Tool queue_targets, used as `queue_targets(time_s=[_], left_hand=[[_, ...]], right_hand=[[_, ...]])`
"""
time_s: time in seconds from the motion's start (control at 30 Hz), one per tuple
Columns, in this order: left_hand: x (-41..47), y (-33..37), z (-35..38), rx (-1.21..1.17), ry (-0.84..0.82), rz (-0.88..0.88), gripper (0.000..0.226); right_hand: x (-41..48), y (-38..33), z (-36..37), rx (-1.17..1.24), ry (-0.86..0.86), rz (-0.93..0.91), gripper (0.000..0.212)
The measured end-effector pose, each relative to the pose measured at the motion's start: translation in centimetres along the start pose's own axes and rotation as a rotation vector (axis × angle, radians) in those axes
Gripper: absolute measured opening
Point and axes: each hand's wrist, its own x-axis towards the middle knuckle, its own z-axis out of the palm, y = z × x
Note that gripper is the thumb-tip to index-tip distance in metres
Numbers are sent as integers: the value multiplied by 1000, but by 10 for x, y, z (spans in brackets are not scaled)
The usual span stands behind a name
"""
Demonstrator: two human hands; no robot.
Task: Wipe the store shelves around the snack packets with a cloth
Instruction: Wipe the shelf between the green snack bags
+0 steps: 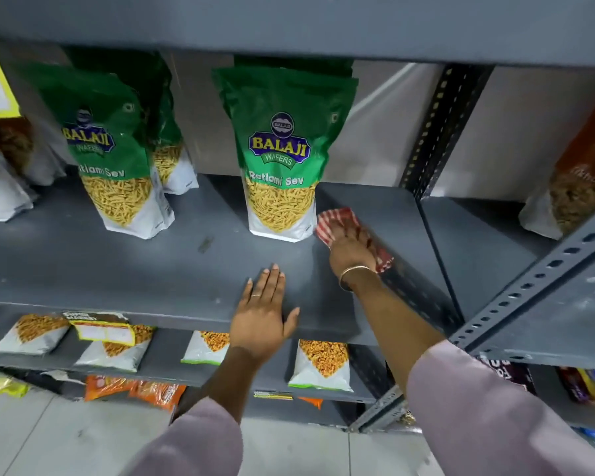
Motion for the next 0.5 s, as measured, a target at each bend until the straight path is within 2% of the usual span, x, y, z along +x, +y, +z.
queue_targets(time_s=[0.03,0.13,0.17,0.3,0.5], left_hand=[[1,-1,2,0,1,4,65],[2,-3,8,8,7,19,66],[2,-4,10,4,12,26,66],[2,-6,12,-12,48,36,66],[1,-5,9,-28,44,21,65]], right_hand=[[13,-1,0,3,9,21,70],[49,-4,1,40,74,235,57],[57,-7,1,54,73,247,56],[79,-17,-2,37,11,22,58],[124,18,3,64,8,163,56]])
